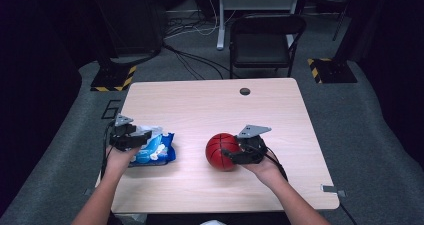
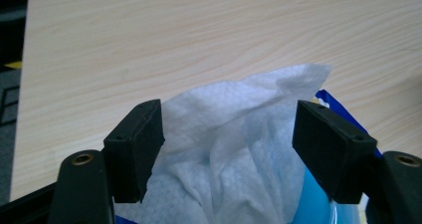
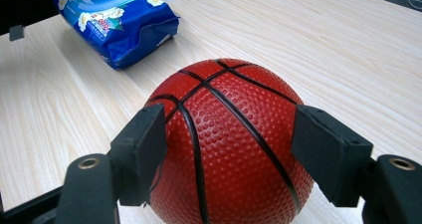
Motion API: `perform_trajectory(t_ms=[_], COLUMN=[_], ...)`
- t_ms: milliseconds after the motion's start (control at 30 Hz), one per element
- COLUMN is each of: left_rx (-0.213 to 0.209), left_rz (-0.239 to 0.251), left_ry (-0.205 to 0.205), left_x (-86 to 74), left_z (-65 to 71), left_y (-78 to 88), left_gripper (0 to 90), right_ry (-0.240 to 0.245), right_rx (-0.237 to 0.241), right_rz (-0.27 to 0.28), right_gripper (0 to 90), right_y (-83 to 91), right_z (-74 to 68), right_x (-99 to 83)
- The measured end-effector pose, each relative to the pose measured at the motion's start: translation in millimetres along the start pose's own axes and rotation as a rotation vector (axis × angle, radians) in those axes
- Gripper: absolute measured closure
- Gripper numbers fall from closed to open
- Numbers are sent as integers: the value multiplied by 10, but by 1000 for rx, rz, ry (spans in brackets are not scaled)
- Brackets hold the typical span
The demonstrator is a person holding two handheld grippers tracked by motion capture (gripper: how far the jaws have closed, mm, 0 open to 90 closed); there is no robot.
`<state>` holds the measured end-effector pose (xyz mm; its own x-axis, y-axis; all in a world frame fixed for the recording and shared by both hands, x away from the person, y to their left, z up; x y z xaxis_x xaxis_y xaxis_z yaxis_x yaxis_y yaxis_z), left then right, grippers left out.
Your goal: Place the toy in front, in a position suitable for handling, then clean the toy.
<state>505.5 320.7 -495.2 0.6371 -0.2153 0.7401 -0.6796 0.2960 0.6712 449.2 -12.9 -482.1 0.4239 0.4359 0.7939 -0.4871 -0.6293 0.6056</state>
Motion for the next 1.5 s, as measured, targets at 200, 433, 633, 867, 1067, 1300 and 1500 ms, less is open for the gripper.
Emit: perform_trajectory(t_ms=[200,433,633,867,1067,1300,1500], left_rx=[-10,-5,-15,-39,-39,-50,-55], left_rz=[-15,15,23,35,42,43,53], left_ry=[-26,-41,-84,-52,-75,-73,-56], left_x=[-107,-139,-137,-110,-39,1,12], left_z=[69,25,89,101,137,140,132], left_y=[-73,-74,-40,11,91,166,216], left_gripper=[274,503,762,869,881,885,887], right_ry=[-4,-11,-11,-12,-10,-15,-23], right_rx=[0,1,3,4,4,8,13], right_rz=[-1,-3,-1,0,6,4,1], right_gripper=[294,294,294,294,293,292,291], right_y=[3,4,-1,-4,-13,-15,-16], right_z=[1,4,7,9,8,19,27], right_x=[-3,-5,-2,2,9,9,7])
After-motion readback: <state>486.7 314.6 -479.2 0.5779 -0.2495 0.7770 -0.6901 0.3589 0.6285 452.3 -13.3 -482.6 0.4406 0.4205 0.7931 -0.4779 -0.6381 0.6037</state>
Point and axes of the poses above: each handheld gripper's, and its own axes: y roughly backward along the jaws, x roughly out of its top, z roughly to its right, the point moved 9 cm from there along -y, roughly forward along the jaws, and after that the axes turned 3 degrees about -z, right-handed, at the moved point
